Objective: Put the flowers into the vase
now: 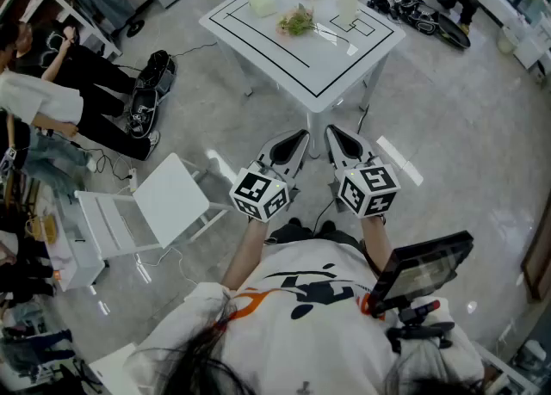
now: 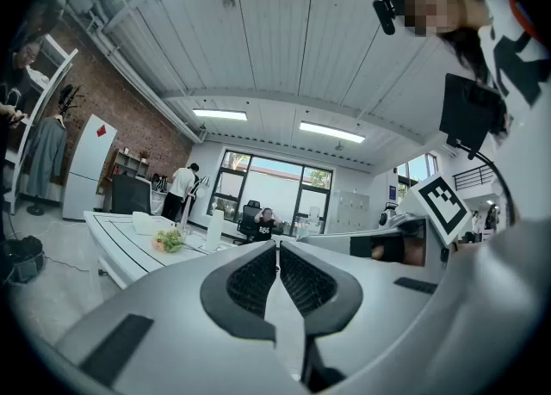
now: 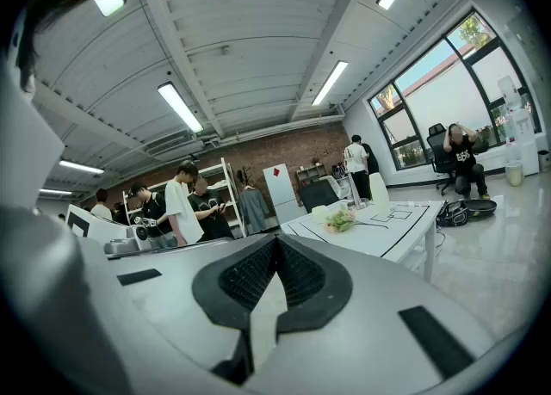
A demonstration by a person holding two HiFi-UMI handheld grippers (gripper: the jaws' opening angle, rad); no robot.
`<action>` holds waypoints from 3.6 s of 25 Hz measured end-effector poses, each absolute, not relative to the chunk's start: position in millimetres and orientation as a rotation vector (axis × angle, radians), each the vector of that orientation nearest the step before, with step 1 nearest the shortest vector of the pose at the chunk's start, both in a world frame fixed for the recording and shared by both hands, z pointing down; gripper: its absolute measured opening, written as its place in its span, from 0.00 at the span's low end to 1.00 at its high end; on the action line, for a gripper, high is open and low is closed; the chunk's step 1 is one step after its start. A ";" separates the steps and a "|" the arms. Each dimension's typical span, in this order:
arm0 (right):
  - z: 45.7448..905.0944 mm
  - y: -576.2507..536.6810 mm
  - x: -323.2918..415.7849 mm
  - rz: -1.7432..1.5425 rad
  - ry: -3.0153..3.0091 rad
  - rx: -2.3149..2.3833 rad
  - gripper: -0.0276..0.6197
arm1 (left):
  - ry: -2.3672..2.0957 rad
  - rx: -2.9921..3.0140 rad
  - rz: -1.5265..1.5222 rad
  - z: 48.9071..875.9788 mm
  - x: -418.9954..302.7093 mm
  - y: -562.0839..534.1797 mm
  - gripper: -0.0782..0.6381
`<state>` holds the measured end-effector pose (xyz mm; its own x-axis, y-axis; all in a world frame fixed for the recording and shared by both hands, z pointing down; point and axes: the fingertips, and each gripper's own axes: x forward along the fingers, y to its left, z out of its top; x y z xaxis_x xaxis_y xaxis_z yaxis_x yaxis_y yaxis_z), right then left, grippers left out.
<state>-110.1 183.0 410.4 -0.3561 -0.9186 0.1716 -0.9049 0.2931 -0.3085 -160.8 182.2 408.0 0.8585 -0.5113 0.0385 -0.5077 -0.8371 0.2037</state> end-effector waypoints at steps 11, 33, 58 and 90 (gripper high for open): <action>406.5 186.2 -108.6 -0.488 2.576 -1.751 0.06 | -0.766 2.826 0.008 408.6 -148.8 185.1 0.12; 419.2 192.7 -61.3 -0.543 2.584 -1.679 0.06 | -0.849 2.787 0.005 419.7 -109.3 188.8 0.12; 439.7 130.9 -35.4 -0.591 2.581 -1.692 0.06 | -0.790 2.773 0.049 441.1 -80.2 129.6 0.12; 457.6 -99.8 -51.1 -0.699 2.385 -1.953 0.06 | -0.535 2.783 0.070 456.4 -102.9 -123.2 0.12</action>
